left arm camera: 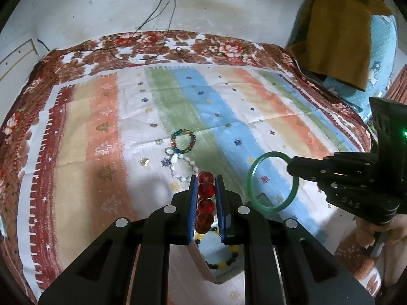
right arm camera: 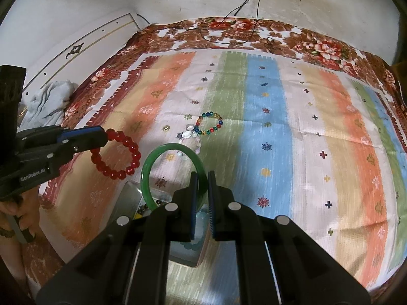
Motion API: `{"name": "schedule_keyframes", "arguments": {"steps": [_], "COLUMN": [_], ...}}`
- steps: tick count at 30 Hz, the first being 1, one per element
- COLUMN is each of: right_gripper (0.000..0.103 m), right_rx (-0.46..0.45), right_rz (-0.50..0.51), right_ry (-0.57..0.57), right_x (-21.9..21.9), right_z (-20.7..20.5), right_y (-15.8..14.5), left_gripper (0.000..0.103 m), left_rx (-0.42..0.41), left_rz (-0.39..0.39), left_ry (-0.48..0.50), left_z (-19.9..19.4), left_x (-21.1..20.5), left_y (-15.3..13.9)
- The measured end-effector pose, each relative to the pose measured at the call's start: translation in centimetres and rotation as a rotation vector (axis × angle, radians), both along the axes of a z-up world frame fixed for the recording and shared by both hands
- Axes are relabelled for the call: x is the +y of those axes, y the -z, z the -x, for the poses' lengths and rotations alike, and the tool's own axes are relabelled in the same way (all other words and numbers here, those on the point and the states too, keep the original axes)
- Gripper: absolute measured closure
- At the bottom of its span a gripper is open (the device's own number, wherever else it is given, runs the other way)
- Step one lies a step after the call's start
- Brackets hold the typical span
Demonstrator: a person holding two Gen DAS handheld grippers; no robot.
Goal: Organize jewelry
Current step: 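Carry the red bracelet in left tool while right tool carries green bangle to tin, then open both tools to drop the red bracelet and green bangle into the tin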
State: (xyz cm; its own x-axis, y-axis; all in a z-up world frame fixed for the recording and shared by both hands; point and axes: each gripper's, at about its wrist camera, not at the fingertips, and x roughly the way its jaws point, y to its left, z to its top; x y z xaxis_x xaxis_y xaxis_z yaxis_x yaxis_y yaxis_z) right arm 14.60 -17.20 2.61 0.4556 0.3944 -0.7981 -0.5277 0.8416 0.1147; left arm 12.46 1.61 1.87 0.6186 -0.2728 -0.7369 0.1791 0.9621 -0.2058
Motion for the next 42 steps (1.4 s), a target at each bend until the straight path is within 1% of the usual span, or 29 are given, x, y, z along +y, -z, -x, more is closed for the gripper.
{"name": "schedule_keyframes", "arguments": {"steps": [16, 21, 24, 26, 27, 28, 29, 33, 35, 37, 39, 40, 42], "right_gripper": [0.094, 0.094, 0.092, 0.084, 0.077, 0.076, 0.075, 0.075, 0.073, 0.067, 0.062, 0.061, 0.058], "right_rx": [0.023, 0.022, 0.042, 0.037, 0.033, 0.029, 0.030, 0.046, 0.053, 0.055, 0.052, 0.051, 0.052], "right_rz": [0.003, 0.004, -0.003, -0.005, -0.003, 0.002, 0.007, 0.014, 0.009, 0.011, 0.016, 0.016, 0.014], "right_ry": [-0.011, -0.020, -0.022, -0.009, -0.007, -0.005, 0.000, 0.011, 0.013, 0.015, 0.015, 0.013, 0.007], "right_x": [-0.9, -0.8, -0.7, -0.8, -0.8, -0.8, -0.8, -1.0, -1.1, -1.1, -1.1, -1.0, -0.9], "right_z": [2.5, 2.9, 2.7, 2.6, 2.6, 2.5, 2.5, 2.1, 1.9, 1.9, 1.9, 1.8, 1.7], "right_y": [1.1, 1.2, 1.5, 1.3, 1.3, 1.3, 1.4, 1.8, 1.8, 1.9, 1.9, 1.9, 2.0], "left_gripper": [0.090, 0.090, 0.090, 0.089, 0.089, 0.083, 0.079, 0.079, 0.078, 0.077, 0.074, 0.071, 0.070], "left_rx": [0.022, 0.028, 0.039, 0.037, 0.037, 0.036, 0.034, 0.041, 0.043, 0.045, 0.049, 0.050, 0.051], "left_rz": [0.001, -0.006, -0.017, -0.024, -0.029, -0.035, -0.037, -0.050, -0.060, -0.066, -0.068, -0.070, -0.068], "left_ry": [0.042, 0.042, 0.045, 0.032, 0.035, 0.033, 0.029, 0.023, 0.023, 0.014, 0.007, 0.002, -0.011], "left_z": [2.7, 3.0, 3.1, 3.1, 3.1, 3.1, 3.1, 3.0, 2.9, 2.7, 2.6, 2.5, 2.2], "left_x": [-2.0, -2.3, -2.6, -2.6, -2.7, -2.7, -2.6, -2.6, -2.6, -2.4, -2.2, -2.0, -1.4], "left_y": [1.4, 1.9, 2.2, 2.3, 2.3, 2.3, 2.3, 2.6, 2.8, 2.9, 3.0, 3.0, 3.1]}}
